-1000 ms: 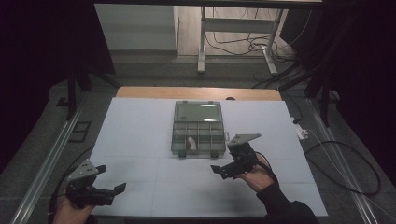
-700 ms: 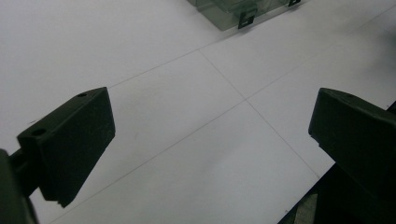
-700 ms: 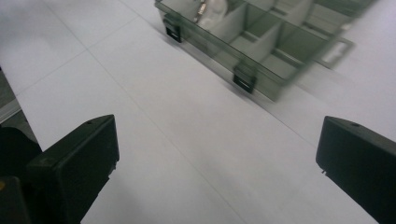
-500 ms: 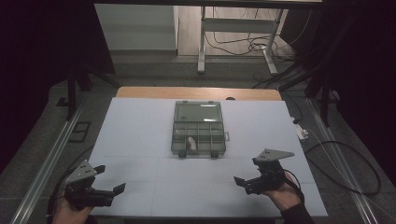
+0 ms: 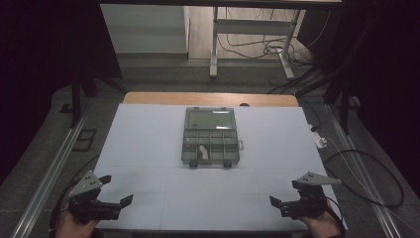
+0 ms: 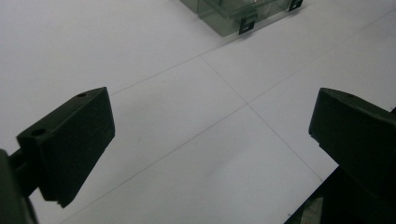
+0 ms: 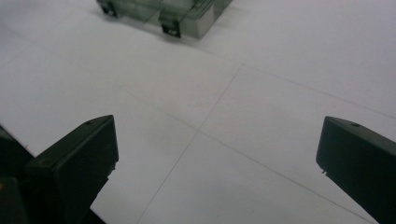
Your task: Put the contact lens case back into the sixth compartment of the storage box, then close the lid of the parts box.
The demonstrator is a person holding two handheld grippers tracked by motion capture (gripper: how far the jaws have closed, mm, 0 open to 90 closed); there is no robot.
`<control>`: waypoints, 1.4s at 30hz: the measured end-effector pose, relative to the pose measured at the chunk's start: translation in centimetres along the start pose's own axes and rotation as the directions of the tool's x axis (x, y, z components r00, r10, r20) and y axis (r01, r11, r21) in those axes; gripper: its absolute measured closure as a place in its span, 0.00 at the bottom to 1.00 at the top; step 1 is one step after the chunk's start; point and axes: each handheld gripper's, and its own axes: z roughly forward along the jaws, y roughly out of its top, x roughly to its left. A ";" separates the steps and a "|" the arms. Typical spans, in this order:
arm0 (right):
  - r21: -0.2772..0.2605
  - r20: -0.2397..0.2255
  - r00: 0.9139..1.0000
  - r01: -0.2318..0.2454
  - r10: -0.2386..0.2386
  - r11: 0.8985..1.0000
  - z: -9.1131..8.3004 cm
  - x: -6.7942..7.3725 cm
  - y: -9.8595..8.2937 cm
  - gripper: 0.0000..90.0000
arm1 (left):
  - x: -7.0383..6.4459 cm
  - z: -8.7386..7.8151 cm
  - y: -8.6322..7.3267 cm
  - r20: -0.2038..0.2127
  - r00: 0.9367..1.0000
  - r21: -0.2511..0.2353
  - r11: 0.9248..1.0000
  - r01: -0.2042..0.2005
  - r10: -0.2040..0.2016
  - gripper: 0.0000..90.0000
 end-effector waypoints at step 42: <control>-0.006 -0.159 0.985 0.061 -0.061 0.998 4.2 0.8 5.8 0.00 | 1.5 5.8 5.6 0.125 0.991 -0.007 0.999 -0.053 0.053 0.00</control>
